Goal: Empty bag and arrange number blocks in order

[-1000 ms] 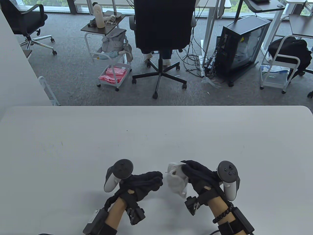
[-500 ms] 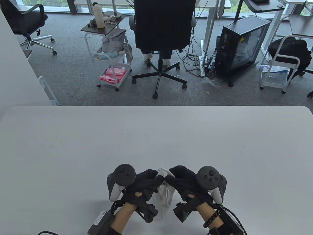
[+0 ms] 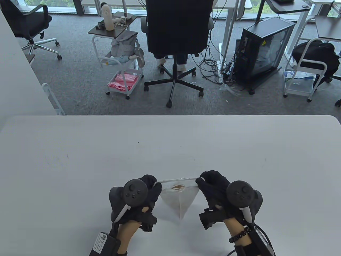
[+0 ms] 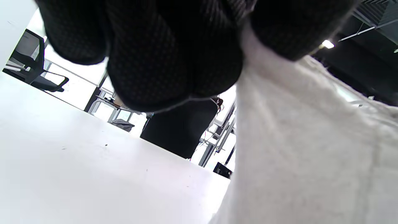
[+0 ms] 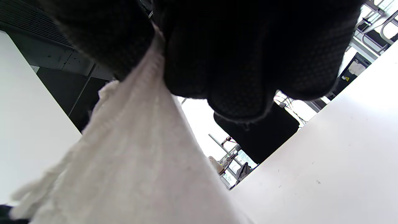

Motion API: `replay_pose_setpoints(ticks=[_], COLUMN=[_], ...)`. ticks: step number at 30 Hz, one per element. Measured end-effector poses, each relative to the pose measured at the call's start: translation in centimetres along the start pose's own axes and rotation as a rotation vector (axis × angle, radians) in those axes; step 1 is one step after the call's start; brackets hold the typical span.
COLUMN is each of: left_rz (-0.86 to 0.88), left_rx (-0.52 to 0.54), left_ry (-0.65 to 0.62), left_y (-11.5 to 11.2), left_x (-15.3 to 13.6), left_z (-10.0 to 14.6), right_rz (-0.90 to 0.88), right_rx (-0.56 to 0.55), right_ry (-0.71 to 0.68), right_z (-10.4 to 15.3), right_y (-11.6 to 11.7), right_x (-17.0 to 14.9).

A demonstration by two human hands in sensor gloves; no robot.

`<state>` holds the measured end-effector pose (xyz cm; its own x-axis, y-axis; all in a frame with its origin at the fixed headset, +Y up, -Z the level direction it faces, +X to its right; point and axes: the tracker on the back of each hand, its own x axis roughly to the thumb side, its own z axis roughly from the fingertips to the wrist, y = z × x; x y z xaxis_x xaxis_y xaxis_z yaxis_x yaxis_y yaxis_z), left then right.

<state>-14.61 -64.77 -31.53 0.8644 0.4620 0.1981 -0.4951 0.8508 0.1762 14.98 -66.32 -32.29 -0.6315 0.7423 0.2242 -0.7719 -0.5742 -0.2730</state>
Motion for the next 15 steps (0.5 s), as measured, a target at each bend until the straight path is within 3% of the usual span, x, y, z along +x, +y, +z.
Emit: replay_pose_setpoints(ticks=[1,5,9,12,15], left_rz=[0.013,0.196,0.651,0.868,1.050], left_rx=[0.000,-0.166,-0.362,-0.423,-0.395], left_ry=[-0.002,0.012,0.024,0.005,-0.042], left_y=[-0.2,-2.0,-4.2,-4.5,-3.7], left_x=[0.0,-0.8,-1.8,-2.1,-1.7], left_z=[0.0,-0.7,-1.4,-1.9,-2.6], right_rz=[-0.030,-0.114,-0.266,-0.420,-0.760], right_rx=[0.015,0.105,0.195,0.262,0.422], right_ry=[0.012,0.038,0.101,0.157,0.292], right_z=[-0.1,-0.1,-0.5,-1.0,-1.3], right_y=[0.0,1.0,1.9,2.3,3.9], right_x=[-0.2,-0.8,-2.0,-3.8,-6.9])
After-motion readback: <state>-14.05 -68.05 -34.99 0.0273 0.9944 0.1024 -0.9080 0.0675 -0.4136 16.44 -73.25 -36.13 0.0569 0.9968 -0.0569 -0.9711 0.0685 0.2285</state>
